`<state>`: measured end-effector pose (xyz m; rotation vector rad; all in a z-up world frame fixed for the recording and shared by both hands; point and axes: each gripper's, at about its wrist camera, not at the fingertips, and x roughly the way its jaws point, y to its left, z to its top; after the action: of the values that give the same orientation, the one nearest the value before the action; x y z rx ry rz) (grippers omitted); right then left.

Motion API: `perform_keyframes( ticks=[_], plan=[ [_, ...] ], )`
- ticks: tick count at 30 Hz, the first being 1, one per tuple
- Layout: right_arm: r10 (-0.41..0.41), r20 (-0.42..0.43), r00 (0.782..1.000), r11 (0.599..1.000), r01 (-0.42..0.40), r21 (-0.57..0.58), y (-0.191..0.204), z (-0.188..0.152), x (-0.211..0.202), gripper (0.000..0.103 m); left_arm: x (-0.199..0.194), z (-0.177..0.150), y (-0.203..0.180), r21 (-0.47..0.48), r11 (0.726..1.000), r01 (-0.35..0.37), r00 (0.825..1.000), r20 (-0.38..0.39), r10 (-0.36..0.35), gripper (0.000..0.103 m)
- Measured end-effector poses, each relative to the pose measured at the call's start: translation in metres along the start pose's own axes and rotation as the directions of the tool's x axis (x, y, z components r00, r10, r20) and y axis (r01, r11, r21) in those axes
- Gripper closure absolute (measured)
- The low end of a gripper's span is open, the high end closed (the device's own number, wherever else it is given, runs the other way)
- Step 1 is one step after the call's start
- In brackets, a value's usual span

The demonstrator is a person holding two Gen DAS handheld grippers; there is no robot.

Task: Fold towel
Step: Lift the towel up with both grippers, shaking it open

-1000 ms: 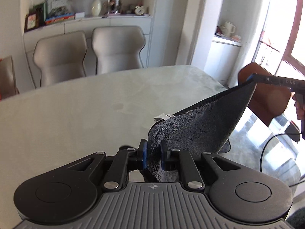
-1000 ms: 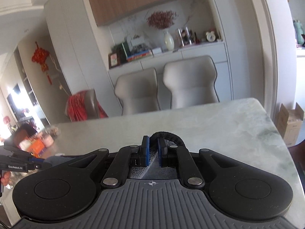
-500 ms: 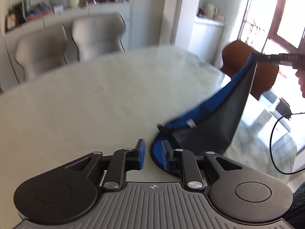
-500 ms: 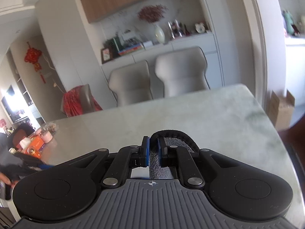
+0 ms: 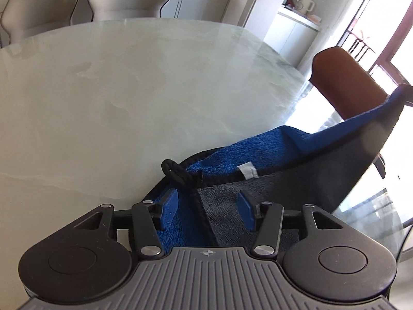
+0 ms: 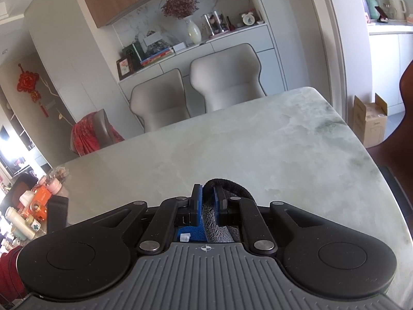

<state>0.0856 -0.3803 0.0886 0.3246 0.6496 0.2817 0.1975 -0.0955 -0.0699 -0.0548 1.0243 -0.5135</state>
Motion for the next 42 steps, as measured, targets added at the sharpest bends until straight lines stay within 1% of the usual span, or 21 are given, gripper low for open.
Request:
perform_keyframes(
  ticks=[2, 6, 7, 8, 9, 11, 12, 14, 18, 22, 25, 28, 30, 32, 33, 35, 36, 38, 39, 40, 42],
  plan=[
    [-0.003, -0.002, 1.000, 1.000, 0.004, 0.006, -0.002, -0.002, 0.000, 0.093, 0.006, -0.001, 0.001, -0.018, 1.000, -0.006, 1.000, -0.010, 0.006, 0.049],
    [-0.009, -0.005, 1.000, 1.000, 0.009, 0.012, -0.004, -0.004, 0.000, 0.093, 0.008, -0.003, -0.003, -0.019, 1.000, -0.012, 1.000, 0.007, 0.013, 0.052],
    [-0.010, -0.005, 1.000, 1.000, 0.010, 0.012, -0.004, -0.004, 0.000, 0.093, 0.008, -0.004, -0.005, -0.010, 1.000, -0.012, 1.000, 0.007, 0.012, 0.057],
    [-0.012, -0.003, 1.000, 1.000, 0.012, 0.013, -0.004, -0.005, 0.000, 0.093, 0.009, -0.005, -0.007, 0.001, 1.000, -0.013, 1.000, 0.005, 0.013, 0.074],
    [-0.012, -0.002, 1.000, 1.000, 0.012, 0.014, -0.004, -0.005, 0.000, 0.093, 0.010, -0.006, -0.011, 0.018, 1.000, -0.019, 1.000, 0.002, 0.019, 0.081],
    [-0.016, 0.004, 1.000, 1.000, 0.016, 0.017, -0.003, -0.006, -0.002, 0.093, 0.007, -0.010, -0.018, 0.058, 0.998, -0.035, 0.999, 0.012, 0.034, 0.090],
    [-0.018, 0.008, 1.000, 1.000, 0.017, 0.019, -0.003, -0.006, -0.004, 0.093, 0.004, -0.011, -0.019, 0.065, 0.997, -0.032, 0.999, 0.023, 0.031, 0.093],
    [-0.022, 0.016, 1.000, 1.000, 0.021, 0.023, -0.003, -0.006, -0.007, 0.093, -0.003, -0.012, -0.018, 0.042, 0.999, -0.015, 0.999, 0.041, 0.013, 0.100],
    [-0.027, 0.052, 0.998, 0.999, 0.026, 0.021, -0.003, -0.004, -0.019, 0.093, -0.036, -0.008, -0.015, 0.029, 0.999, 0.018, 0.993, 0.113, -0.021, 0.101],
    [-0.010, 0.106, 0.994, 1.000, 0.009, 0.010, 0.002, 0.002, -0.038, 0.093, -0.088, -0.007, -0.011, 0.018, 0.999, 0.039, 0.976, 0.213, -0.042, 0.101],
    [0.007, 0.141, 0.990, 1.000, -0.006, -0.009, 0.008, 0.006, -0.052, 0.093, -0.131, -0.009, -0.007, 0.012, 0.999, 0.032, 0.956, 0.292, -0.034, 0.101],
    [0.037, 0.184, 0.982, 0.999, -0.033, -0.023, 0.016, 0.011, -0.067, 0.093, -0.177, -0.011, -0.001, -0.005, 1.000, 0.010, 0.929, 0.371, -0.008, 0.101],
    [0.061, 0.212, 0.975, 0.998, -0.055, -0.032, 0.022, 0.015, -0.076, 0.093, -0.212, -0.014, 0.004, -0.031, 0.999, 0.010, 0.904, 0.427, 0.004, 0.101],
    [0.087, 0.240, 0.967, 0.996, -0.077, -0.048, 0.029, 0.021, -0.085, 0.093, -0.239, -0.016, 0.006, -0.036, 0.999, -0.005, 0.880, 0.474, 0.021, 0.101],
    [0.101, 0.254, 0.962, 0.994, -0.088, -0.061, 0.033, 0.026, -0.089, 0.093, -0.255, -0.016, 0.006, -0.030, 0.999, -0.018, 0.867, 0.497, 0.030, 0.101],
    [0.130, 0.282, 0.951, 0.990, -0.109, -0.087, 0.041, 0.035, -0.097, 0.093, -0.288, -0.018, 0.004, -0.021, 0.999, -0.050, 0.833, 0.551, 0.053, 0.101],
    [0.144, 0.295, 0.945, 0.988, -0.120, -0.100, 0.045, 0.040, -0.101, 0.093, -0.302, -0.019, 0.003, -0.022, 0.998, -0.054, 0.816, 0.575, 0.057, 0.101],
    [0.173, 0.321, 0.931, 0.982, -0.139, -0.126, 0.053, 0.049, -0.109, 0.093, -0.333, -0.019, 0.002, -0.024, 0.998, -0.053, 0.776, 0.629, 0.056, 0.101],
    [0.188, 0.333, 0.924, 0.979, -0.149, -0.140, 0.058, 0.053, -0.113, 0.093, -0.344, -0.016, 0.002, -0.024, 0.998, -0.056, 0.762, 0.645, 0.058, 0.101],
    [0.203, 0.346, 0.916, 0.975, -0.158, -0.153, 0.062, 0.058, -0.117, 0.093, -0.351, -0.013, 0.001, -0.021, 0.998, -0.067, 0.752, 0.656, 0.065, 0.101],
    [0.196, 0.339, 0.920, 0.975, -0.146, -0.168, 0.066, 0.068, -0.107, 0.093, -0.360, -0.007, 0.000, -0.014, 0.994, -0.111, 0.727, 0.681, 0.091, 0.101]
  ],
)
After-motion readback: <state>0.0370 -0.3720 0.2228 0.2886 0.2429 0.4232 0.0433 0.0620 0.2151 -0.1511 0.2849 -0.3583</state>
